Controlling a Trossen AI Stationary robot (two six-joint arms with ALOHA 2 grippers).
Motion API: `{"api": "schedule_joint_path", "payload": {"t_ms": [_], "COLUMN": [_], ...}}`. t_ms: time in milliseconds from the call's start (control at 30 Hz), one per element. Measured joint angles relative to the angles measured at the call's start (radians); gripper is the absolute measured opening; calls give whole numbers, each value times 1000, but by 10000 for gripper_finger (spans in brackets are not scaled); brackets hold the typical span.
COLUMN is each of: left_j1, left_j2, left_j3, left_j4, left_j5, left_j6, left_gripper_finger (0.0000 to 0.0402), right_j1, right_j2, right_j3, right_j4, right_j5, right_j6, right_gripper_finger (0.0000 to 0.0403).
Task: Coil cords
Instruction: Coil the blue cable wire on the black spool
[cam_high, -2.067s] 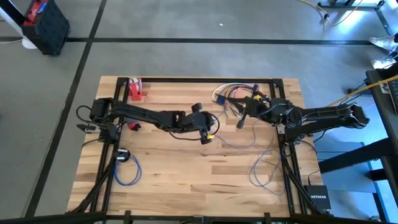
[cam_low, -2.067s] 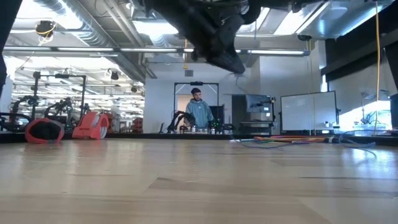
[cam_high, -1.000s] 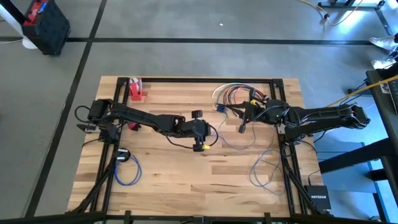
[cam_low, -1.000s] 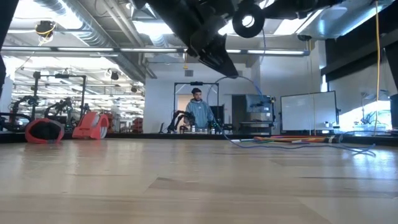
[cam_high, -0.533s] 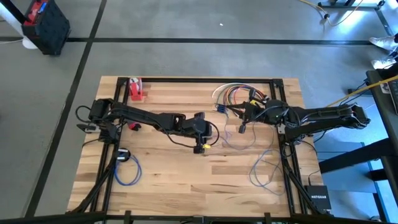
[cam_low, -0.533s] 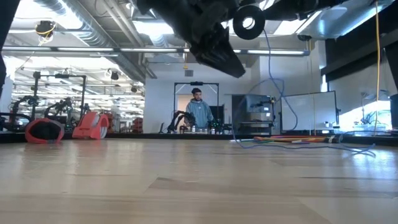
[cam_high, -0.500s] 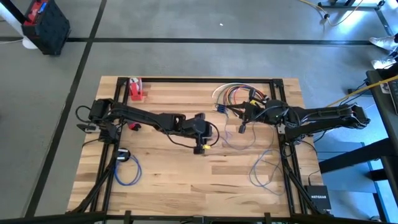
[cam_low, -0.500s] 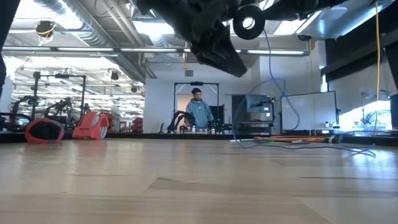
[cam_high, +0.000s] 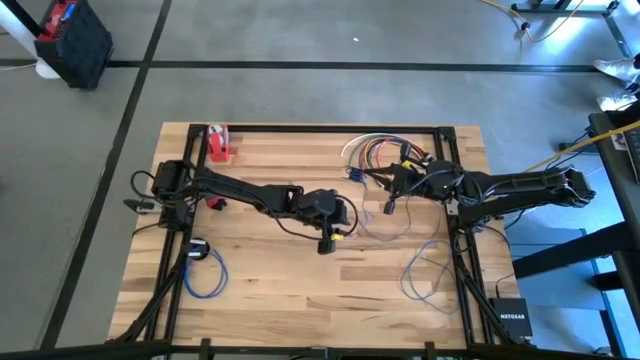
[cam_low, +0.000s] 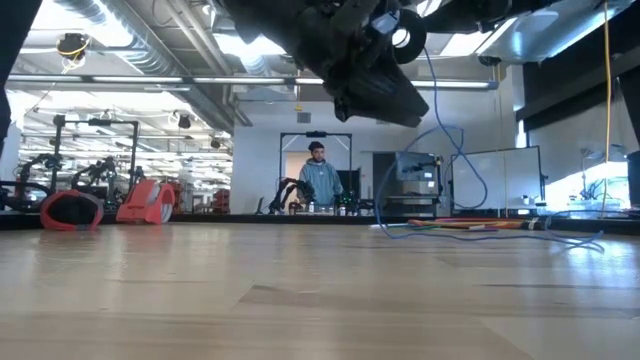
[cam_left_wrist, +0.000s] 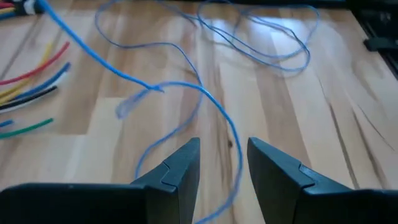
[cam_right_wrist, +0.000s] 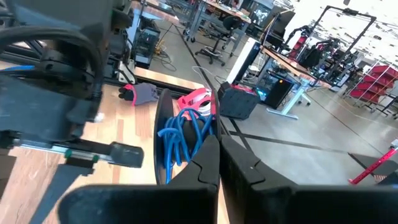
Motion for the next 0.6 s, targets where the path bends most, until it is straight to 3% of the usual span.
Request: {"api": "schedule_joint_path", "payload": {"t_ms": [333,600], "left_j1": [4,17], "left_j2": [52,138], "left_j3": [12,122], "left_j4": [85,3], "left_j5": [77,77], "left_j6": [-10,-1], "left_gripper_finger": [127,127], "right_j1": [0,0], "right_j2": [0,0], "right_j3": [0,0], "right_j4": [1,-6], "right_j5": [0,0], "right_j6": [0,0], "right_gripper_finger": [7,7]}}
